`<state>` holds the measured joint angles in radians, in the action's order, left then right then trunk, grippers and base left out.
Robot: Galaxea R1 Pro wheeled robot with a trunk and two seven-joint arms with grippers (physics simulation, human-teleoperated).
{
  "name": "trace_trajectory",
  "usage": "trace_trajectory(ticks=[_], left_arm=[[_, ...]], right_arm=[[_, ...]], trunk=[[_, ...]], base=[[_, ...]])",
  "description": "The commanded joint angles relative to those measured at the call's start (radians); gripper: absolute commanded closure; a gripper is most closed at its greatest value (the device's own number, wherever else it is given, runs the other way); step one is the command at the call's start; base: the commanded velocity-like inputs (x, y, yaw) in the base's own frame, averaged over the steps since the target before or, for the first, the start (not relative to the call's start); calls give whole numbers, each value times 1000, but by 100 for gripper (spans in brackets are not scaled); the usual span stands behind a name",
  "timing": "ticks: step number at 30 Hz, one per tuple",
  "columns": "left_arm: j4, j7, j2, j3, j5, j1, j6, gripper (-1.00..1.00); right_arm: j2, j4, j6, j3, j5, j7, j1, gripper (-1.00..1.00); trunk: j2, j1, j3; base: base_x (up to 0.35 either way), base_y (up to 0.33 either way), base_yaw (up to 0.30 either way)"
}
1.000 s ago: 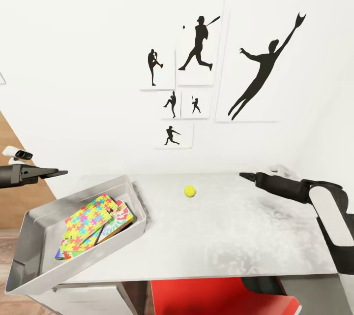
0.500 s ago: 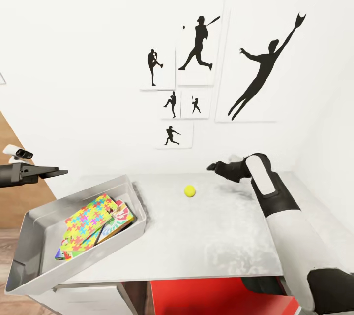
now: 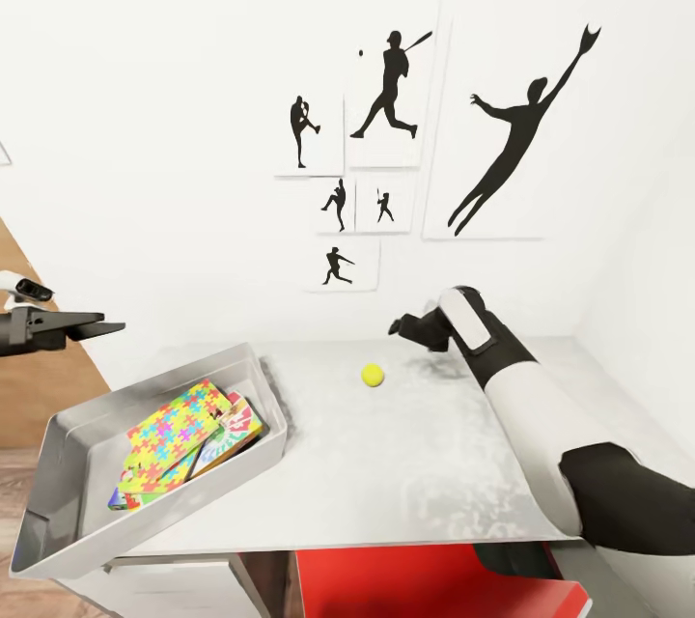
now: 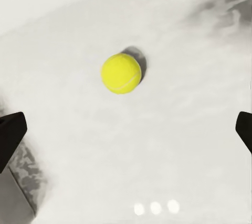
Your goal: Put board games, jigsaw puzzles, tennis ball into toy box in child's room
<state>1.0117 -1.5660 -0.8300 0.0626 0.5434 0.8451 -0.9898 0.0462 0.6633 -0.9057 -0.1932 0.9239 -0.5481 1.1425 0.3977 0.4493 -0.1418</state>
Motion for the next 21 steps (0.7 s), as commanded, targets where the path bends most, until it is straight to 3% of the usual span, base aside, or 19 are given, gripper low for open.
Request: trace_trajectory(ticks=[1, 6, 21], left_arm=[[-1, -5, -1, -5, 1, 7, -14, -100], [-1, -5, -1, -41, 3, 50, -36, -100], [-1, -5, -3, -52, 6, 145, -43, -100]], right_arm=[[0, 4, 1, -17, 9, -10, 2, -100], [1, 14, 9, -58, 9, -10, 9, -100], [-12, 10, 39, -71, 9, -9, 43, -100]], trunk=[[2, 1, -3], [2, 1, -8], [2, 1, -32]], base=[[0, 0, 0], [0, 0, 0], [0, 0, 0]])
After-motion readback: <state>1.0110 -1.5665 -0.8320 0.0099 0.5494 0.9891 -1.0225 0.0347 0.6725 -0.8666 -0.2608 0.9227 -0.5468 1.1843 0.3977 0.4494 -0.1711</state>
